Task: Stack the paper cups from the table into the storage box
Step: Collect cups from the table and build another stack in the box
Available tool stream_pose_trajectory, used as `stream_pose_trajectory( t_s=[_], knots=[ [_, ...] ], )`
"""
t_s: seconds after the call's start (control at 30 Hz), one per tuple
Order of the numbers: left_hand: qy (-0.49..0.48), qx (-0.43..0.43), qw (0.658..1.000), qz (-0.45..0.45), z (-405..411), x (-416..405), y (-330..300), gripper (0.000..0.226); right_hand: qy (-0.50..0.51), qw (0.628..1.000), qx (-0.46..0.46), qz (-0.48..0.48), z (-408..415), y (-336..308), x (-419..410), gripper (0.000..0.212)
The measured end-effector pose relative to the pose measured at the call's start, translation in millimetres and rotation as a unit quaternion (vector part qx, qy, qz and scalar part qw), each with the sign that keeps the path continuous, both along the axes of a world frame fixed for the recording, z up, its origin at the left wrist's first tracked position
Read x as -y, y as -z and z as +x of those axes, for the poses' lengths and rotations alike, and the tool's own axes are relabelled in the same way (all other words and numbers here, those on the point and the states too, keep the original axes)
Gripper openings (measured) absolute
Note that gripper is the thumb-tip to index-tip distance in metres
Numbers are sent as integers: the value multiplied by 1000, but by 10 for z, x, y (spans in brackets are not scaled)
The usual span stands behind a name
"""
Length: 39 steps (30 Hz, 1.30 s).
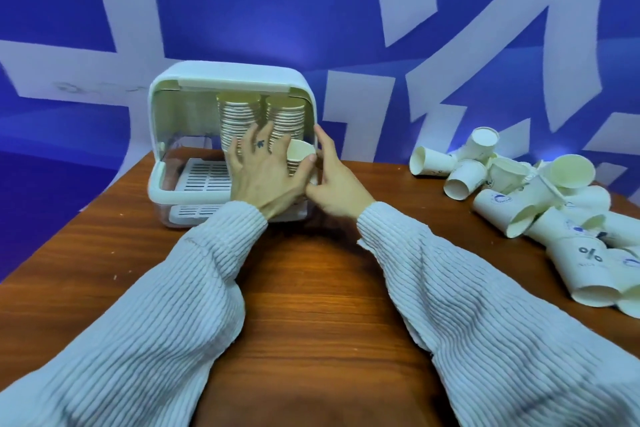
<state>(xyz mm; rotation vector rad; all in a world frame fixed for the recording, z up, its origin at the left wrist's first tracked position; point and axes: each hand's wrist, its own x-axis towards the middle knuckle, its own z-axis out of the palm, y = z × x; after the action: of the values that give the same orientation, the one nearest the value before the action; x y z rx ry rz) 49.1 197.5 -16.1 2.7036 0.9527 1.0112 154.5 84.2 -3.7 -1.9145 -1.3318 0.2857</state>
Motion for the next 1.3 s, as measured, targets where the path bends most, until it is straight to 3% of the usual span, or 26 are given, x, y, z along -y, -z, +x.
stream_pose_trajectory(
  t_s=[0.17, 0.5, 0.6, 0.67, 0.77, 0.87, 0.93, 1.03, 1.13, 1.3],
  knots=[
    [126, 110, 981, 98, 281, 546, 48, 52, 69, 998, 2, 1, 156, 45, 416, 89],
    [312, 85, 946, 7, 1004, 1747, 79, 54, 214, 975, 51, -23, 683, 125, 1859, 59],
    [372, 57, 926, -10, 1203, 2112, 112, 55, 312, 944, 105, -29, 779, 62, 2488, 49],
    [411, 21, 911, -22, 1313, 2372, 134, 59, 411, 900, 142, -41, 880, 29, 2940, 47],
    [459, -24, 886, -69, 1476, 2752, 184, 59, 495, 856, 130, -75, 1047, 45, 3483, 52],
    [489, -83, 868, -27, 1658, 3050, 257, 77, 460, 860, 127, -182, 1112, 158, 3822, 61],
    [487, -125, 864, -28, 1772, 3184, 306, 82, 457, 853, 144, -207, 1102, 238, 3955, 51],
    [442, -144, 879, -111, 1863, 3321, 344, 82, 478, 838, 194, -179, 1088, 288, 4042, 34],
    [396, -125, 894, -169, 1875, 3360, 332, 72, 445, 852, 228, -158, 1088, 274, 4044, 25],
    [391, -87, 877, -264, 1862, 3229, 286, 61, 412, 864, 242, -159, 1057, 186, 3948, 24]
  ],
)
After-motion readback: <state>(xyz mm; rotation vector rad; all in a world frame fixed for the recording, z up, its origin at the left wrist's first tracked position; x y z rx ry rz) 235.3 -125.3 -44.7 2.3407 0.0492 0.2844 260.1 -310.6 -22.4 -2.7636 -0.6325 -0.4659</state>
